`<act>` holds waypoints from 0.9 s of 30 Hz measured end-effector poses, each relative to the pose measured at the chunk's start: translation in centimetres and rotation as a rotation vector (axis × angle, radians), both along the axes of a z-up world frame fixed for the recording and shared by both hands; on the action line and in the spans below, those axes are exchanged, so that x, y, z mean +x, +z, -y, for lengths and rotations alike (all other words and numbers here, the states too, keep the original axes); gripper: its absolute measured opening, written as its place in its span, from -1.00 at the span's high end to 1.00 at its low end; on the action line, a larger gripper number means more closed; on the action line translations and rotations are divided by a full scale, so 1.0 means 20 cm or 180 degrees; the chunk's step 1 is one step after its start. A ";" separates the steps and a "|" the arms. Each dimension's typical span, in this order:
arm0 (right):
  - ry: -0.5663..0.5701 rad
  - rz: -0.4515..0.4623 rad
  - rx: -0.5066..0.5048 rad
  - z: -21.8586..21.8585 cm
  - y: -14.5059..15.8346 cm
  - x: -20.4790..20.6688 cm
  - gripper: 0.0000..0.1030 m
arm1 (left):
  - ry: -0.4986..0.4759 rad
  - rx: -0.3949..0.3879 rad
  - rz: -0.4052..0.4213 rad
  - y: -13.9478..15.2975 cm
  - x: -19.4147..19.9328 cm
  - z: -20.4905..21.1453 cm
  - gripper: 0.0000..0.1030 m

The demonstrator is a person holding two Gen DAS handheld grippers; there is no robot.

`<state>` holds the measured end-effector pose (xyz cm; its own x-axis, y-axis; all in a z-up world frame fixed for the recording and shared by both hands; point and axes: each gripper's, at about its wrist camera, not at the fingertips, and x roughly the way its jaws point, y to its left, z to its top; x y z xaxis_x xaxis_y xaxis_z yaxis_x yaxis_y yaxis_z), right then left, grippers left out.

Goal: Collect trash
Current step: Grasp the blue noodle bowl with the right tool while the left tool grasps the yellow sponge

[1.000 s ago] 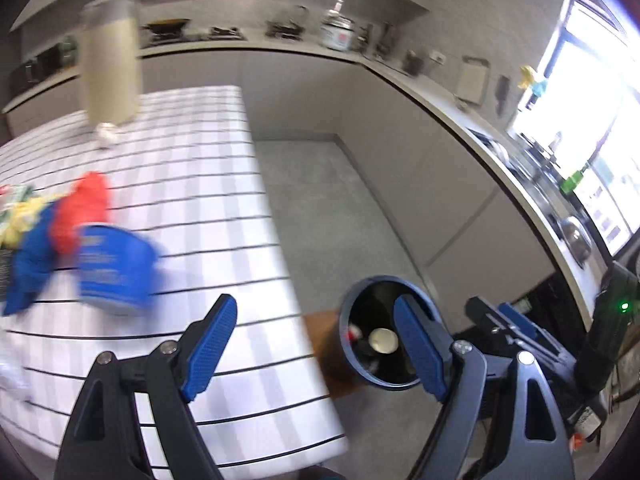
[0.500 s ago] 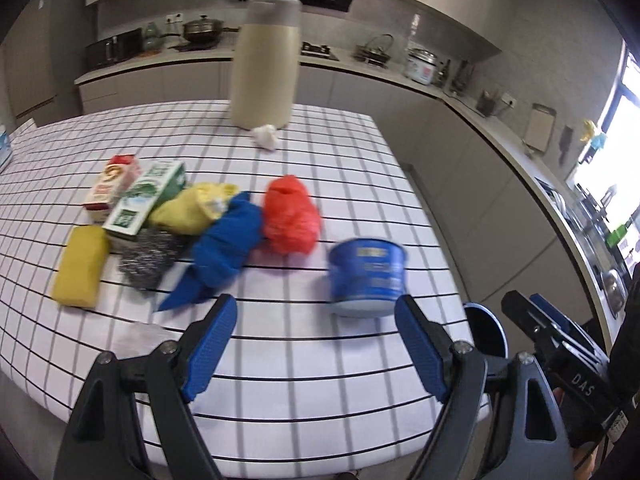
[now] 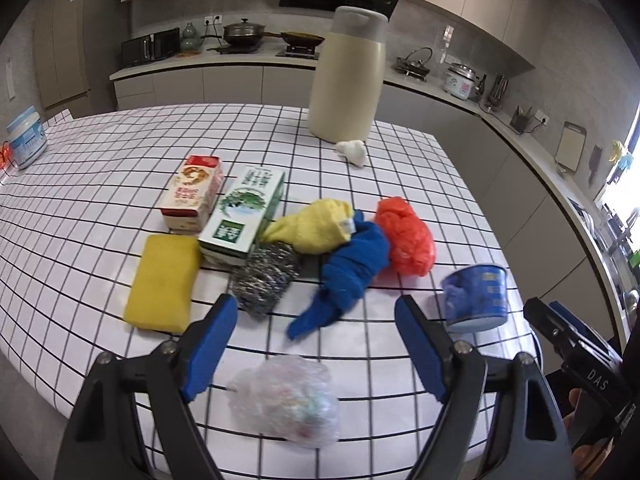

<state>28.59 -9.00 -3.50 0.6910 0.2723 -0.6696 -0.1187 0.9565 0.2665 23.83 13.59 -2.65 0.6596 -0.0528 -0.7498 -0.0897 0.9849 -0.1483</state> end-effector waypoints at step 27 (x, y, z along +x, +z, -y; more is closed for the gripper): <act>-0.0350 -0.0475 -0.0136 -0.22 -0.29 0.26 -0.72 | 0.0107 0.0134 -0.0200 -0.18 0.14 -0.41 -0.60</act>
<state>33.88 -4.60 -9.29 0.6073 0.1697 -0.7761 0.0250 0.9724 0.2321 26.63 21.77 -6.34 0.6121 0.0008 -0.7908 -0.1305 0.9864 -0.1000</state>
